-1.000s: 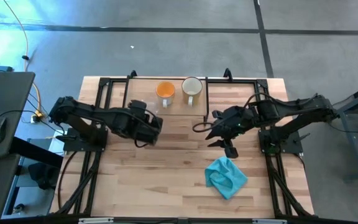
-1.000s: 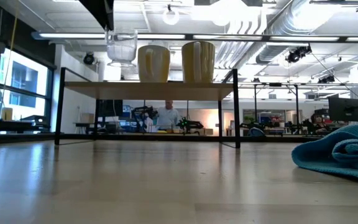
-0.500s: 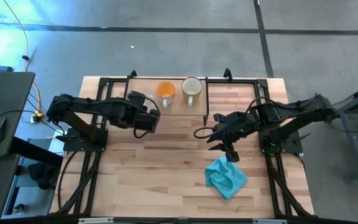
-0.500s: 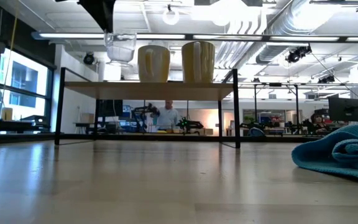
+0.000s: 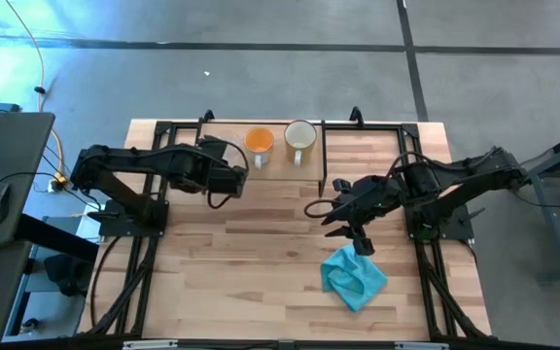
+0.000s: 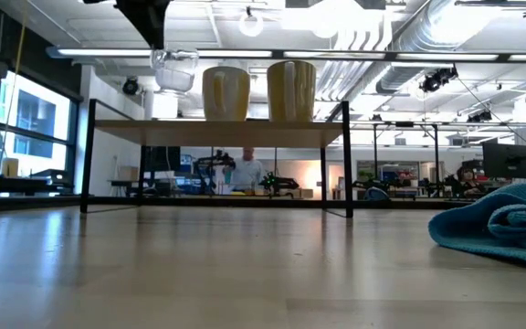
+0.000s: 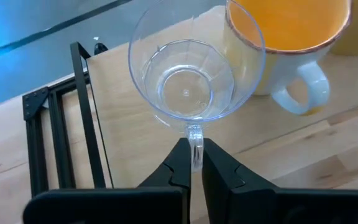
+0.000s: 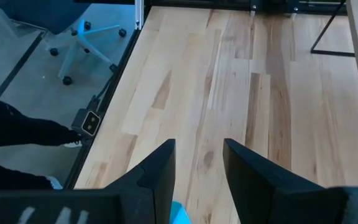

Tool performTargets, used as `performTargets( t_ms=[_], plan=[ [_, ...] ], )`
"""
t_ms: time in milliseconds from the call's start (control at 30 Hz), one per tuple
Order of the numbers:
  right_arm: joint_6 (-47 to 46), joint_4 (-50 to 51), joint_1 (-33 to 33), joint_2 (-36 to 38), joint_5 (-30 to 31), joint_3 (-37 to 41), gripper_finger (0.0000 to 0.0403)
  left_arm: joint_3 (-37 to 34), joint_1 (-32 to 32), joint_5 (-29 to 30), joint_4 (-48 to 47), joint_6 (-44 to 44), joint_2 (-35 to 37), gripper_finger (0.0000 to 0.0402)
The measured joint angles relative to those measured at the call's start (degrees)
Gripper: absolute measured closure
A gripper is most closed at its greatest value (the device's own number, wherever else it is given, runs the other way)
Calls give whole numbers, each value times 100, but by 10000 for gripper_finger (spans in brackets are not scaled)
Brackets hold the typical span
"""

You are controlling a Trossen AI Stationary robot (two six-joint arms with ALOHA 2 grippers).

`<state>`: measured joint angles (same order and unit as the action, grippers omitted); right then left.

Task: Stack small to large cups/mugs on shelf
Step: Put the transparent mug on the shelf

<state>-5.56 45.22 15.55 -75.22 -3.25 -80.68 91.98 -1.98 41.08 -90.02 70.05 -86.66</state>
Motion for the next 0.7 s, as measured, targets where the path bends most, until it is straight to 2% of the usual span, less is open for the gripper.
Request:
performTargets(
  t_ms=[333,467,700],
  plan=[
    [52,-64,-6,0,2,0,277,-761,-63,-260,26,262,464,398],
    [108,-209,-91,0,2,0,277,-985,-63,-276,324,283,748,398],
    [107,-344,-246,0,4,0,277,-1113,-68,-261,409,407,888,398]
  ],
)
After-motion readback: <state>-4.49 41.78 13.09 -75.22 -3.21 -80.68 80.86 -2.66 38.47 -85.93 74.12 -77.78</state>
